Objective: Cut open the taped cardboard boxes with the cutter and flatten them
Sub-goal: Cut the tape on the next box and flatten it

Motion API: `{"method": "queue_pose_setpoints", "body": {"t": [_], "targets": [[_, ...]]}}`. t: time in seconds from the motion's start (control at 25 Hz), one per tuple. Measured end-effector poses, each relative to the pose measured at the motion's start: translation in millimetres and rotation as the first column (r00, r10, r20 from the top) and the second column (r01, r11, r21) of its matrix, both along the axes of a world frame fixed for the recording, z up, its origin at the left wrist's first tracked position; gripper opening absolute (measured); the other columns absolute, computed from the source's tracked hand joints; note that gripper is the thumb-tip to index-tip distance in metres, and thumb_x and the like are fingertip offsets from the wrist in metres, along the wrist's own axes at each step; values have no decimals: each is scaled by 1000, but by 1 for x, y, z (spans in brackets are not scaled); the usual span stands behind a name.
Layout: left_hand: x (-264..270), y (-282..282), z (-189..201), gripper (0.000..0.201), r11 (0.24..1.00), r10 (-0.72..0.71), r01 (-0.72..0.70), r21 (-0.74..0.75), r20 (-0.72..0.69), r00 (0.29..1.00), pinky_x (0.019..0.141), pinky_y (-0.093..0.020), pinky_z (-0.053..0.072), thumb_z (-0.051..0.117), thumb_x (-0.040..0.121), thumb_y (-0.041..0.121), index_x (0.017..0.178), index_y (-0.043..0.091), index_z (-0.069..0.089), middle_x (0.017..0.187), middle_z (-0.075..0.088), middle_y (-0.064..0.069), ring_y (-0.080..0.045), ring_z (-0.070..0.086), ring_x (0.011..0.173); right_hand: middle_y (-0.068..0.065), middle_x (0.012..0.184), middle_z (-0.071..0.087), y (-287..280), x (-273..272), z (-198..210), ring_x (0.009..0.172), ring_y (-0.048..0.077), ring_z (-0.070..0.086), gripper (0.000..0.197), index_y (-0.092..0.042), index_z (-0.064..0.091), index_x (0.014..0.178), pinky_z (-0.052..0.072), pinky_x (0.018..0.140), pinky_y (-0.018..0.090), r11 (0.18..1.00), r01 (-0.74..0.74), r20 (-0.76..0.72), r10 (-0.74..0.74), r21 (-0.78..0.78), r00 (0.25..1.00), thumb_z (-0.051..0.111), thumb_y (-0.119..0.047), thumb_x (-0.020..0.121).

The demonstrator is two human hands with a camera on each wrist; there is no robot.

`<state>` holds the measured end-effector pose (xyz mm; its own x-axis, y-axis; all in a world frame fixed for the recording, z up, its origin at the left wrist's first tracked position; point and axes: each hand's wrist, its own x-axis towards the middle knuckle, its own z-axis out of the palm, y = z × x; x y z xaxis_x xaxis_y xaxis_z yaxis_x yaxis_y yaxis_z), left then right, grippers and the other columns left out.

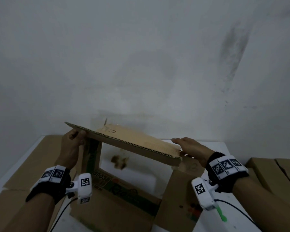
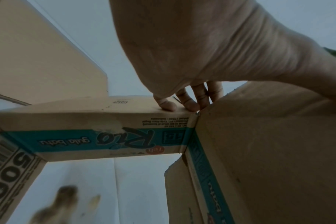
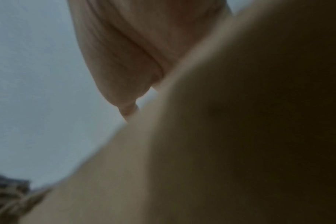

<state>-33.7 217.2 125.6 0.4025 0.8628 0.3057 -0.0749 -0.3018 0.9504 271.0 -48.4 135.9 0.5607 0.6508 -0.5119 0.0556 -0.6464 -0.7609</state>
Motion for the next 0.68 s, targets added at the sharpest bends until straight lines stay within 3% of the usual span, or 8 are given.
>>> {"method": "queue_pose_setpoints", "body": {"t": [0.12, 0.2, 0.28, 0.36, 0.44, 0.52, 0.56, 0.68], "targets": [[-5, 3, 0, 91, 1000, 23, -23, 10, 15, 1000, 78, -42, 41, 64, 60, 89, 85, 2, 60, 86, 53, -17, -24, 52, 82, 6, 123, 59, -1, -6, 7, 105, 24, 62, 55, -28, 49, 134, 55, 85, 38, 995, -2, 16, 1, 96, 1000, 71, -46, 87], [-8, 3, 5, 91, 999, 43, -43, 0, 29, 999, 73, -33, 49, 60, 61, 91, 88, 5, 59, 82, 57, -12, -14, 59, 76, 6, 120, 59, -6, -13, 9, 102, 25, 64, 64, -30, 44, 137, 57, 79, 37, 974, 28, -11, -26, 225, 1000, 79, -24, 84], [-6, 1, 10, 80, 999, 47, -45, -26, 42, 998, 66, -18, 53, 62, 61, 89, 83, 12, 62, 77, 63, 3, -2, 62, 72, 6, 124, 58, -10, -20, 10, 103, 30, 65, 77, -34, 41, 138, 59, 84, 47, 944, 68, -47, -56, 323, 997, 82, -9, 79], [-2, 1, 14, 59, 997, 47, -42, -66, 76, 996, 66, -16, 55, 63, 67, 78, 80, 21, 65, 81, 64, 5, -5, 63, 77, 9, 123, 58, -14, -28, 13, 102, 34, 66, 86, -39, 36, 140, 59, 84, 51, 894, 142, -105, -107, 424, 989, 78, 4, 78], [1, 3, 17, 54, 997, 38, -32, -70, 98, 994, 68, -17, 55, 63, 69, 70, 84, 19, 61, 89, 61, -1, -7, 63, 81, 8, 117, 64, -18, -31, 17, 102, 30, 68, 92, -47, 30, 140, 60, 85, 49, 833, 202, -160, -138, 515, 977, 75, 7, 80], [5, 6, 23, 63, 996, 11, 0, -92, 125, 992, 70, -19, 56, 71, 65, 75, 88, 18, 58, 92, 60, -2, -7, 64, 82, 4, 115, 69, -20, -35, 22, 101, 23, 70, 79, -46, 33, 139, 60, 84, 46, 798, 202, -179, -120, 568, 977, 71, 1, 87], [8, 8, 26, 67, 995, -7, 20, -103, 134, 991, 70, -22, 56, 74, 61, 77, 88, 18, 56, 92, 60, -3, -9, 64, 81, 1, 117, 69, -20, -38, 24, 101, 19, 70, 62, -38, 42, 137, 61, 81, 42, 798, 176, -159, -102, 576, 982, 67, -5, 91], [13, 14, 34, 63, 979, -65, 99, -180, 187, 980, 70, -23, 52, 80, 56, 75, 81, 20, 60, 91, 62, -5, -12, 61, 78, -7, 116, 71, -21, -47, 31, 95, 9, 71, 19, -33, 62, 113, 60, 73, 30, 813, 127, -111, -78, 568, 991, 57, -20, 100]]}}
